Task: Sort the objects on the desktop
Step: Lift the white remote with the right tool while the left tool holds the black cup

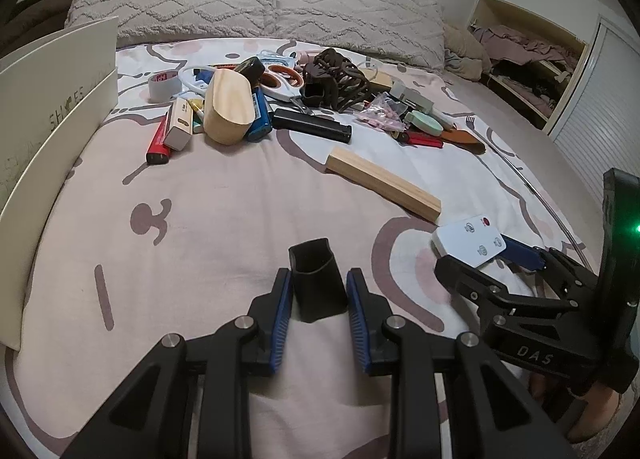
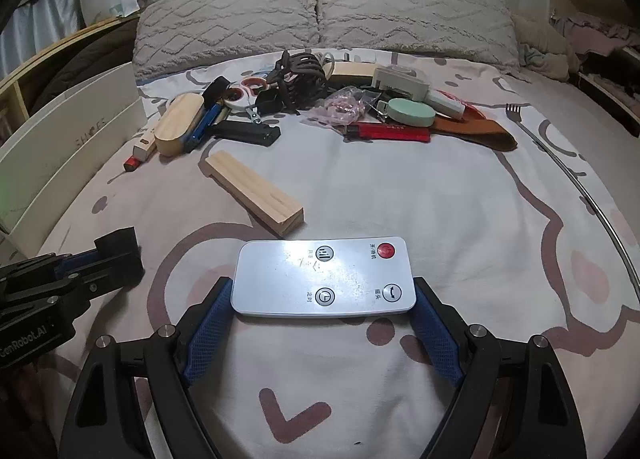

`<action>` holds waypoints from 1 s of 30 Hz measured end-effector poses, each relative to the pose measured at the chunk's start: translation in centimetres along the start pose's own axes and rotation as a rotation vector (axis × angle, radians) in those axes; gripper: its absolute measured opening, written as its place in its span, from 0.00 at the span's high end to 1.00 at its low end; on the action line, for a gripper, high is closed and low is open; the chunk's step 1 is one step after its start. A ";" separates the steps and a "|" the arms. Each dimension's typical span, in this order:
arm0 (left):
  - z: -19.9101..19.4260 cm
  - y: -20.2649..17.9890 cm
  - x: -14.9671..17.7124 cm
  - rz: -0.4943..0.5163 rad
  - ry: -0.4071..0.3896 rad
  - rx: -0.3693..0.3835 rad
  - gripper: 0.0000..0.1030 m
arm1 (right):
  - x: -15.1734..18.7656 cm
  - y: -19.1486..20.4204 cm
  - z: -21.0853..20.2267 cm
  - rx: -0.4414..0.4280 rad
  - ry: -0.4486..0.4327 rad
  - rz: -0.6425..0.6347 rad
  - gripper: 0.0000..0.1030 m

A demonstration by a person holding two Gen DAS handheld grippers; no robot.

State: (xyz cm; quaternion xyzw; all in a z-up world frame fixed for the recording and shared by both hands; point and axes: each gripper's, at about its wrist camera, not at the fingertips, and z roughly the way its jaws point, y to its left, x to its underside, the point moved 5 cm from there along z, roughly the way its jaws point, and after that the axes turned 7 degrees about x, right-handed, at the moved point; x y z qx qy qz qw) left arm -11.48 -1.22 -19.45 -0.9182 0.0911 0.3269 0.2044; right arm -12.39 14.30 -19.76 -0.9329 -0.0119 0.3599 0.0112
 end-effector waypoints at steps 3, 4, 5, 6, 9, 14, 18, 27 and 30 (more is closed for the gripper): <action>-0.1 0.0 -0.1 -0.003 -0.005 0.001 0.73 | -0.1 -0.1 -0.4 -0.002 -0.013 0.004 0.16; -0.2 0.0 -0.2 -0.004 -0.008 0.001 0.73 | -0.2 -0.1 -0.6 -0.001 -0.018 0.005 0.16; -0.3 0.0 -0.3 -0.003 -0.014 0.000 0.73 | -0.3 -0.1 -0.8 -0.001 -0.024 0.006 0.16; -0.4 0.0 -0.4 -0.003 -0.018 0.000 0.73 | -0.3 -0.1 -0.9 0.000 -0.030 0.007 0.16; -0.8 -0.1 -0.7 0.001 -0.031 -0.002 0.73 | -0.5 -0.1 -1.6 0.001 -0.045 0.002 0.16; -1.7 -0.2 -1.4 0.013 -0.060 -0.011 0.73 | -1.1 0.0 -2.1 0.001 -0.062 -0.010 0.16; -2.2 -0.5 -1.6 0.023 -0.071 -0.008 0.73 | -1.5 0.0 -2.7 -0.001 -0.074 -0.002 0.16; -3.7 -0.9 -2.9 0.031 -0.103 -0.009 0.73 | -3.0 -0.1 -4.8 -0.011 -0.119 0.006 0.16; -4.5 -0.9 -3.6 0.042 -0.127 -0.029 0.73 | -3.8 0.1 -5.6 -0.013 -0.140 0.006 0.16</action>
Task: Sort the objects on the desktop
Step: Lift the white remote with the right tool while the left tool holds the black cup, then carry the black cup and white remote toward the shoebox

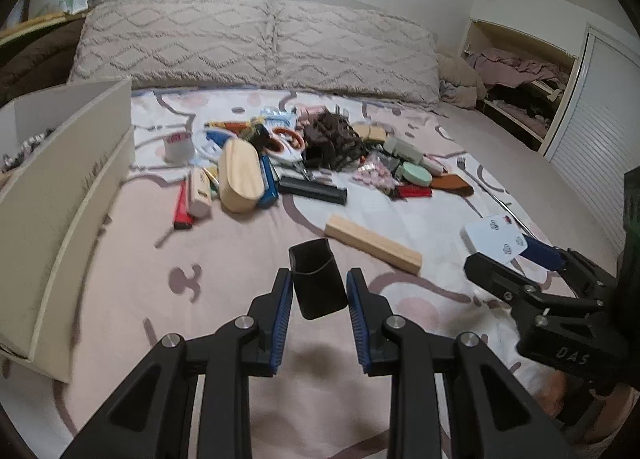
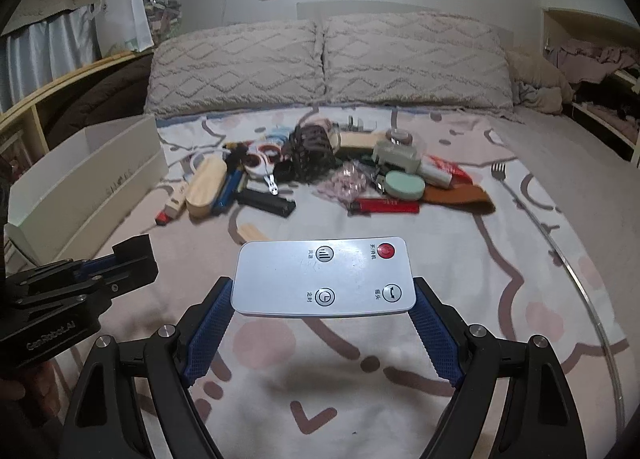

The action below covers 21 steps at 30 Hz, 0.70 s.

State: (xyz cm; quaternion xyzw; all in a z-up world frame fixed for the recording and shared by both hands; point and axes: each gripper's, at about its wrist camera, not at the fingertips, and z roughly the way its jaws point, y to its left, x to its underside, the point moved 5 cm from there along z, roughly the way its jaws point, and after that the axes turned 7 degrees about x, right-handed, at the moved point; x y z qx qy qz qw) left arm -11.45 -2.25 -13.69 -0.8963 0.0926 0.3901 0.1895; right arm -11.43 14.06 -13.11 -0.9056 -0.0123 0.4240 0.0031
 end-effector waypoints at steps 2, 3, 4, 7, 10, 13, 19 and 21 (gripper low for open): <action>-0.4 0.1 -0.5 0.003 -0.014 -0.004 0.73 | -0.7 0.0 -0.5 -0.003 -0.016 0.000 0.16; -0.7 0.1 -0.7 0.004 -0.021 -0.005 0.73 | -1.0 0.1 -0.7 -0.004 -0.023 0.000 0.16; -1.0 0.1 -1.1 0.010 -0.031 -0.012 0.73 | -1.3 0.1 -1.0 -0.006 -0.030 -0.001 0.16; -1.8 0.1 -1.9 0.023 -0.056 -0.026 0.73 | -2.2 0.3 -1.5 -0.016 -0.049 -0.009 0.16; -2.6 0.2 -2.9 0.033 -0.081 -0.048 0.73 | -3.3 0.2 -1.8 -0.024 -0.067 -0.008 0.16; -3.3 0.5 -4.2 0.030 -0.105 -0.057 0.73 | -4.1 0.1 -2.0 -0.031 -0.083 -0.010 0.16; -5.1 0.1 -7.6 0.051 -0.159 -0.064 0.73 | -6.2 0.6 -2.7 -0.032 -0.121 -0.031 0.16; -5.7 -0.1 -8.7 0.064 -0.181 -0.070 0.73 | -7.1 0.8 -2.8 -0.038 -0.136 -0.034 0.16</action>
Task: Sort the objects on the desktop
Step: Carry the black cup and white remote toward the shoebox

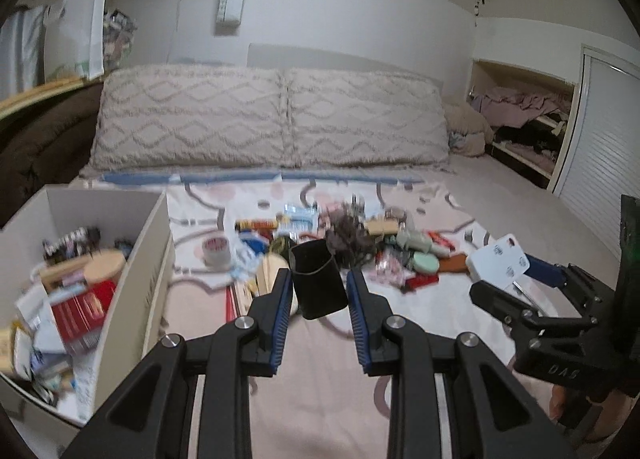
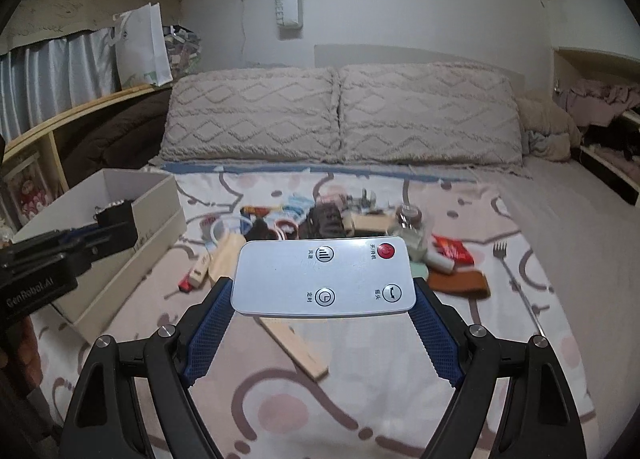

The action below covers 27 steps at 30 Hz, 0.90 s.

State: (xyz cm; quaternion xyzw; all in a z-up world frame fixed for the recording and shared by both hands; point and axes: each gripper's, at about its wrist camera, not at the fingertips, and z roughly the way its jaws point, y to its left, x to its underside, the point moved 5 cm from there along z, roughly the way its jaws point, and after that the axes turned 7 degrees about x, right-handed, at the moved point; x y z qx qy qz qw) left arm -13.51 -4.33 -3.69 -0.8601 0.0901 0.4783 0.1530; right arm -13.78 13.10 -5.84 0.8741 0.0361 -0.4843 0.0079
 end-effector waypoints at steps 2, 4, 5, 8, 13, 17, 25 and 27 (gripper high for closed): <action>-0.3 0.0 -1.1 0.005 -0.016 0.003 0.73 | -1.1 0.3 -0.1 -0.010 -0.016 -0.003 0.16; -0.5 0.1 -1.9 0.010 -0.031 0.001 0.73 | -2.0 0.5 -0.2 -0.018 -0.029 -0.004 0.16; -0.6 0.1 -2.3 0.015 -0.039 -0.005 0.73 | -2.6 0.7 -0.3 -0.026 -0.037 -0.005 0.16; -0.8 0.4 -3.4 0.023 -0.058 -0.013 0.73 | -4.0 1.3 -0.4 -0.038 -0.057 -0.014 0.16; -1.2 1.5 -5.2 0.012 -0.086 -0.021 0.73 | -5.7 2.1 -0.4 -0.061 -0.079 -0.020 0.16; -1.4 3.1 -6.4 -0.002 -0.105 -0.030 0.73 | -6.8 3.0 0.1 -0.086 -0.083 -0.025 0.16; -2.1 7.5 -7.1 -0.042 -0.139 -0.102 0.73 | -7.7 5.2 1.5 -0.128 -0.066 -0.039 0.16; -2.2 8.8 -6.9 -0.061 -0.138 -0.119 0.73 | -7.9 6.0 1.7 -0.143 -0.060 -0.044 0.16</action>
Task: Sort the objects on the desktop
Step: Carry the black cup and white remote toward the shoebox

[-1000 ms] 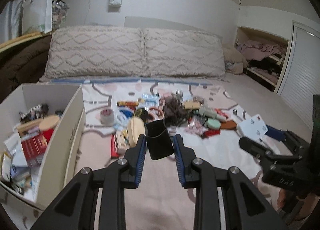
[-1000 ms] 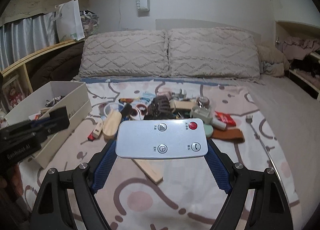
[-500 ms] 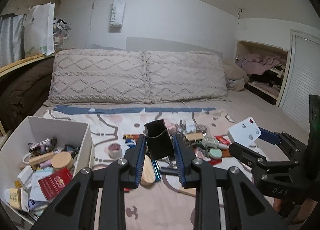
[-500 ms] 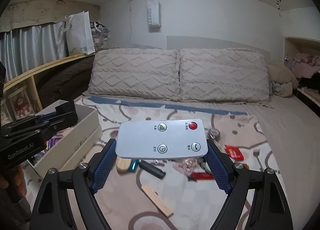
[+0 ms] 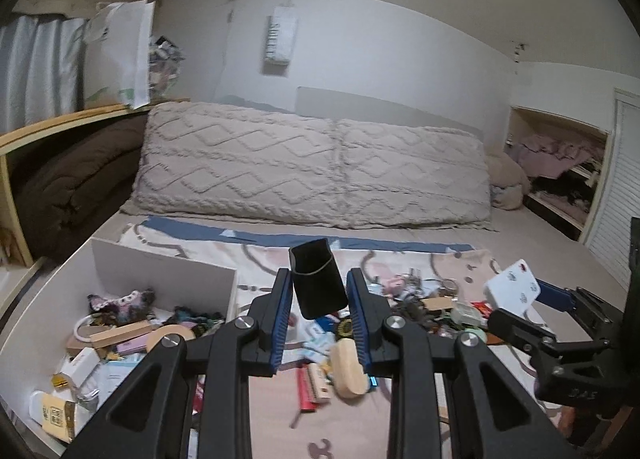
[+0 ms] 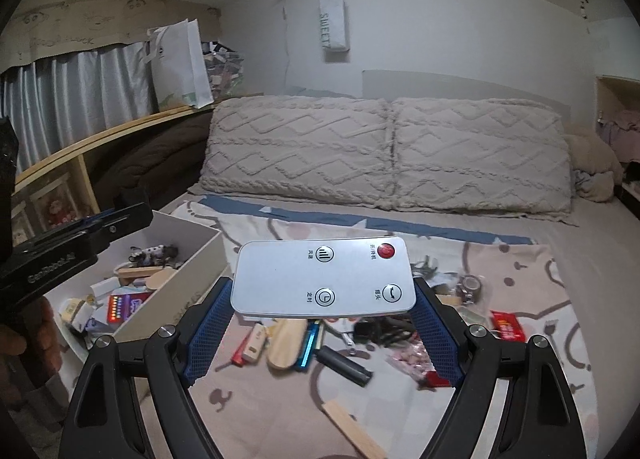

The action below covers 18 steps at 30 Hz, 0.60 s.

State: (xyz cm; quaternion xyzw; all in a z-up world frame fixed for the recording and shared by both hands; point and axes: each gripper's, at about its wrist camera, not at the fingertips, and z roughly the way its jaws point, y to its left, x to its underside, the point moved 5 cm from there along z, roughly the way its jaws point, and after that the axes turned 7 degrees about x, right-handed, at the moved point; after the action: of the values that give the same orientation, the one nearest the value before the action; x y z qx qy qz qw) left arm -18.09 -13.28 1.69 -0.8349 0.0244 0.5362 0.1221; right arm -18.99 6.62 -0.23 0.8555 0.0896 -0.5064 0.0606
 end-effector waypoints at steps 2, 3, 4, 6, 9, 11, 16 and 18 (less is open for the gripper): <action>-0.2 1.0 0.1 -0.008 -0.001 -0.016 0.73 | -0.2 0.8 0.3 -0.006 0.003 -0.011 0.16; -0.3 1.4 0.1 -0.010 -0.003 -0.026 0.73 | -0.3 1.1 0.5 -0.012 0.004 -0.014 0.16; -0.5 1.9 0.1 -0.013 -0.005 -0.035 0.73 | -0.4 1.5 0.6 -0.017 0.006 -0.018 0.16; -1.0 3.0 0.0 -0.024 -0.012 -0.052 0.73 | -0.7 2.3 0.8 -0.031 0.010 -0.027 0.16; -1.8 4.6 -0.1 -0.037 -0.021 -0.078 0.73 | -0.9 3.5 1.1 -0.045 0.013 -0.041 0.16; -2.3 5.6 -0.1 -0.043 -0.025 -0.101 0.73 | -1.0 4.3 1.3 -0.057 0.015 -0.050 0.16; -3.1 8.2 0.3 -0.071 -0.026 -0.137 0.73 | -1.4 6.8 1.8 -0.091 0.022 -0.075 0.16; -3.4 9.1 0.4 -0.079 -0.028 -0.159 0.73 | -1.5 7.7 1.9 -0.103 0.024 -0.084 0.16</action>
State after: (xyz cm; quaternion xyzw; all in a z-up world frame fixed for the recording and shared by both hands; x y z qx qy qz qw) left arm -16.42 -22.88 1.07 -0.8347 -0.0526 0.5428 0.0767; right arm -19.68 -1.37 0.23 0.8527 0.1520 -0.4930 0.0820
